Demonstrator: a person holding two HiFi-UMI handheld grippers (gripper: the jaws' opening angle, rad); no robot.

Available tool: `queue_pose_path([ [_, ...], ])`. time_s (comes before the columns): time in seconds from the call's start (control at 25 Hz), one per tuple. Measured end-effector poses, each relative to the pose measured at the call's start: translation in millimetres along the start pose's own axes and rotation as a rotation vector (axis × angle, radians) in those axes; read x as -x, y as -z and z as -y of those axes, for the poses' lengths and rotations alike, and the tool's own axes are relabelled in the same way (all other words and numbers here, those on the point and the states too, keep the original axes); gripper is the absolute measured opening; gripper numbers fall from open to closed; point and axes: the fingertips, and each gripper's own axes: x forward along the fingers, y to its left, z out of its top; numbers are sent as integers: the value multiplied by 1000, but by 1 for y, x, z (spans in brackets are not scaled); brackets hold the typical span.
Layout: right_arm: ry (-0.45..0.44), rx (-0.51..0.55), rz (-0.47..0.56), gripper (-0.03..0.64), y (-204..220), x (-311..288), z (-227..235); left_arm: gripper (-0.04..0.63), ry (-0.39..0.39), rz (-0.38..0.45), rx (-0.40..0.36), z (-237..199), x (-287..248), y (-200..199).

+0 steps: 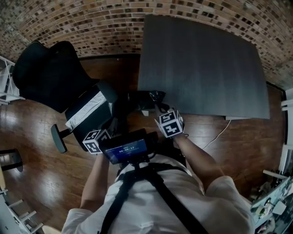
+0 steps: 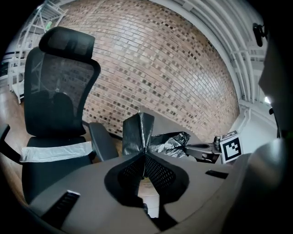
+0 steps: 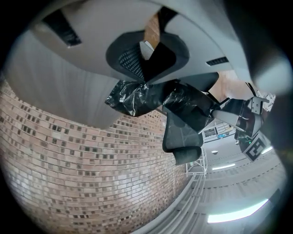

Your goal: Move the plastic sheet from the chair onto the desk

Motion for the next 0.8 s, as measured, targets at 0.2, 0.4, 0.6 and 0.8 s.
queue_pose_path([
  [0.2,29,-57,13,2,0,10,70,0,21,-39,-39,52,-51,-10],
  [0.4,48,-94,21,2,11,25,130,0,34,-54,-67,101,-100,-15],
  [0.6,84,-148,9,2,42,45,184,0,22,-81,-82,137,-138,-4],
  [0.8,111,-193,-2,2,71,63,235,0,-3,-100,-92,161,-166,8],
])
